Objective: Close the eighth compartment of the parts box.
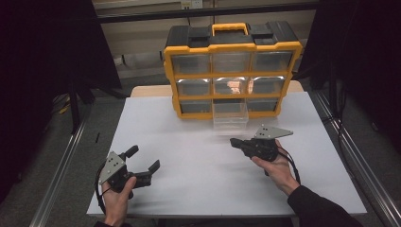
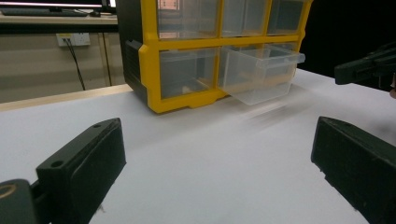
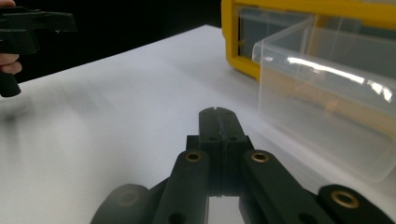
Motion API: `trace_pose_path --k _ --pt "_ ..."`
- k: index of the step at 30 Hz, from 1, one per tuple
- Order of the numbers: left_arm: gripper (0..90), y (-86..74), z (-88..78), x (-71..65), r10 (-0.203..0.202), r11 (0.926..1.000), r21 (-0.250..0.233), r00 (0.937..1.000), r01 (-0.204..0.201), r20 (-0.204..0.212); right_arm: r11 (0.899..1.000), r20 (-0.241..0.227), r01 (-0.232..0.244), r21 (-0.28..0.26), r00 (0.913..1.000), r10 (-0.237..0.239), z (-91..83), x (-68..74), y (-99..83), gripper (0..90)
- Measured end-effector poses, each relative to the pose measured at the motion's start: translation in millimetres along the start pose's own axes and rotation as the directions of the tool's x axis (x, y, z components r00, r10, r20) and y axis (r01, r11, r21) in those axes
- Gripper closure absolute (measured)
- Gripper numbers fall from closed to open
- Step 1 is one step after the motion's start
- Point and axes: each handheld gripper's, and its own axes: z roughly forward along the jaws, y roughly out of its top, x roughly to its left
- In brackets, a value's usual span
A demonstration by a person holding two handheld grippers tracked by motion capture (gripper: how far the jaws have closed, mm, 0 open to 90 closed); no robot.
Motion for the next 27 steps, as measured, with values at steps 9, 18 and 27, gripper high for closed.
trace_pose_path --k 9,18,27 --pt "2.8 0.0 0.5 -0.5 0.0 1.0 -0.001 1.0 0.0 0.002 1.0 0.022 -0.013 0.019 0.9997 0.013 3.3 -6.3 -1.4 90.0" --pt "2.8 0.0 0.5 -0.4 0.002 1.0 0.002 1.0 -0.002 0.003 1.0 0.054 0.008 0.026 0.9985 -0.009 12.4 -12.8 1.3 90.0" --pt "2.8 0.1 0.4 -0.6 0.004 1.0 0.002 1.0 -0.004 0.002 0.999 0.096 0.015 0.039 0.9952 -0.019 21.0 -21.5 2.3 90.0"
